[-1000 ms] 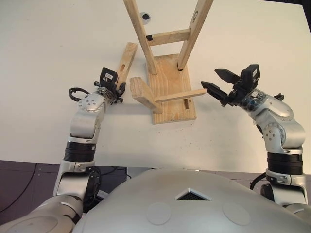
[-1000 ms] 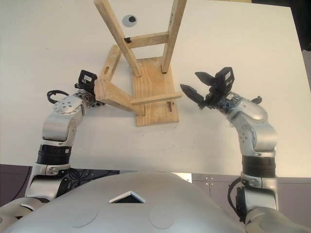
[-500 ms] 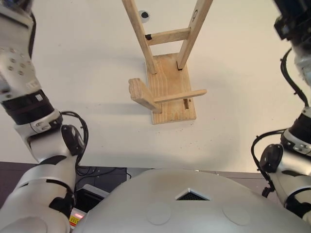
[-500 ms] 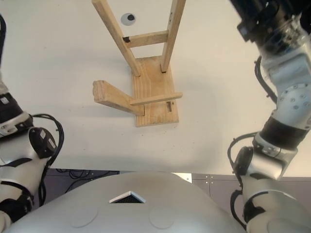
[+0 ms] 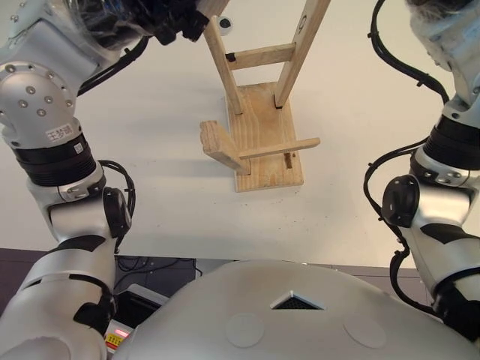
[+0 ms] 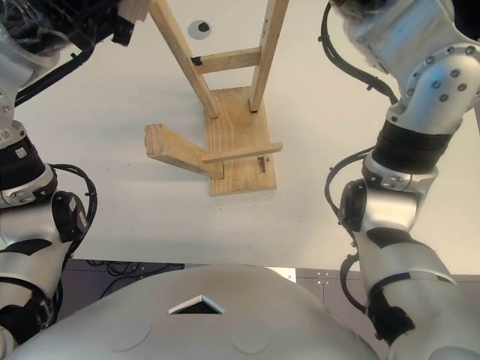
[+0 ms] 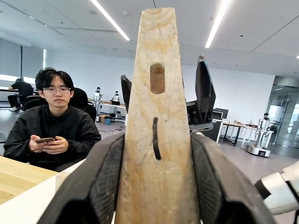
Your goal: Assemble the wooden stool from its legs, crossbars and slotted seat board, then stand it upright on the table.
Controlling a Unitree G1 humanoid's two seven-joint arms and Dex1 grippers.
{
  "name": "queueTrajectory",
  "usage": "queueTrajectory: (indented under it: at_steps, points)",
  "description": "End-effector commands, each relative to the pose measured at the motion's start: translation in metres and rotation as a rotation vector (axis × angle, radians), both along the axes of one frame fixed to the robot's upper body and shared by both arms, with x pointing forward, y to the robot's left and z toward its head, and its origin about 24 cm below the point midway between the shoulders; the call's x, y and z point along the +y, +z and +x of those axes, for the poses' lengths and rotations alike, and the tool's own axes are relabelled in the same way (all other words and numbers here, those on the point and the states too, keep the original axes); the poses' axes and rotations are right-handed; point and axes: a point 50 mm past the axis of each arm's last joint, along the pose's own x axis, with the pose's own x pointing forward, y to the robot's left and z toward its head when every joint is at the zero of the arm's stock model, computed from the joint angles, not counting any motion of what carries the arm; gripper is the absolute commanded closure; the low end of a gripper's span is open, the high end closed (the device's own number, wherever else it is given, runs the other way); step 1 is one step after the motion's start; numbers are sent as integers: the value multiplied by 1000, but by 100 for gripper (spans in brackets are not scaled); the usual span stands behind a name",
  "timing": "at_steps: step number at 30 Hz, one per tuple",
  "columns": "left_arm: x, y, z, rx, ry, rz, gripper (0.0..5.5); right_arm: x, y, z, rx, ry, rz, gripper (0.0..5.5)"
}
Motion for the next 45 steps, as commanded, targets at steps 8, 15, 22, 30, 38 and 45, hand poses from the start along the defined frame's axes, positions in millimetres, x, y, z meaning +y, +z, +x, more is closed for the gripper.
queueTrajectory:
  at_steps: [8,15,22,30,38,45]
  points:
    - [-2,2,-2,84,-72,-58,349,14,-2,3,-40,55,31,345]
    - [17,-24,4,211,33,4,245,-18,-26,10,-51,-95,-85,347]
    - [50,-46,1,265,255,-10,181,-74,-91,-12,13,-222,-387,347]
    - [67,-57,0,307,362,7,181,-76,-151,-37,51,-205,-525,347]
    - [70,-59,4,314,359,38,181,-73,-187,-43,79,-272,-572,347]
    - [69,-59,7,310,367,43,181,-87,-207,-61,130,-169,-677,347]
